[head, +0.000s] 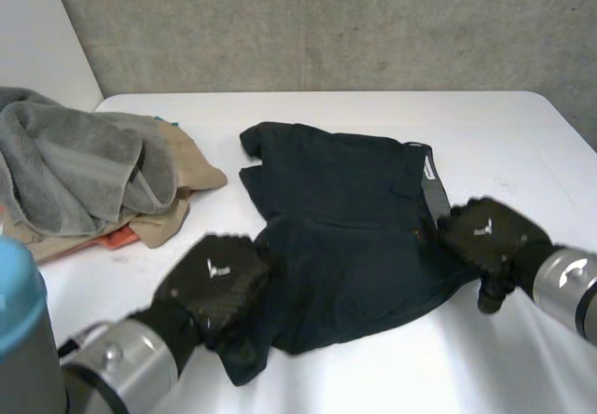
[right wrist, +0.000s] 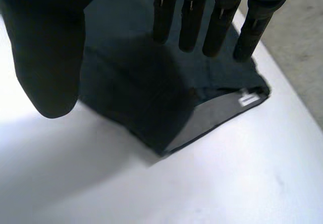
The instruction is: Fold the laundry.
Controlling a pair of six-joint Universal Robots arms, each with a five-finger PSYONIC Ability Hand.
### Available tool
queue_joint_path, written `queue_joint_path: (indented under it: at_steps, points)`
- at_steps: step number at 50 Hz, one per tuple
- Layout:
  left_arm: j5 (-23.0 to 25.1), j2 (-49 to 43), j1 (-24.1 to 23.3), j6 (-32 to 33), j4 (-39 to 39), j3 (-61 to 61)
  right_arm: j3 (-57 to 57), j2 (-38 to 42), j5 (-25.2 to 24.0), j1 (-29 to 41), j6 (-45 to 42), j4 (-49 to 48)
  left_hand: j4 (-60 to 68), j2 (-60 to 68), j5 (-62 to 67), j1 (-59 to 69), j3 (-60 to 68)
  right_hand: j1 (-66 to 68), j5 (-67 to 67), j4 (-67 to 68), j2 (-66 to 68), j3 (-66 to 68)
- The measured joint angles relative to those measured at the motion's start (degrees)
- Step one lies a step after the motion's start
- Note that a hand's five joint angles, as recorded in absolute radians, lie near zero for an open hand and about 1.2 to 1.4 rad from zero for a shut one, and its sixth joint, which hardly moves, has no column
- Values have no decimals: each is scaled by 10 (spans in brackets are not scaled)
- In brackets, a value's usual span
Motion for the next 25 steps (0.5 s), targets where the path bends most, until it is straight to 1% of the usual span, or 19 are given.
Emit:
queue_joint_path:
  at_steps: [4,9,13,21,23,25]
  points:
    - [-1,-12,-4,-32,42,-33,52,2,-32,-21,-8,-54,0,0,0,0,0,66,62,63,71,63]
    - [-6,-39,-2,-44,99,-49,86,8,-70,-48,-5,-114,1,0,2,0,0,72,70,70,78,73]
    - [-19,-68,-1,-43,125,-50,93,22,-87,-59,1,-150,1,1,5,0,1,72,71,70,78,73]
    - [-59,-128,-1,-36,138,-38,87,76,-94,-61,4,-217,1,1,7,0,1,72,74,71,78,75]
    - [-72,-151,-1,-34,144,-31,81,98,-92,-59,4,-240,1,1,7,0,1,96,94,95,105,97]
    - [-80,-168,-1,-34,152,-25,77,116,-90,-58,4,-258,52,47,56,54,48,167,165,168,179,170]
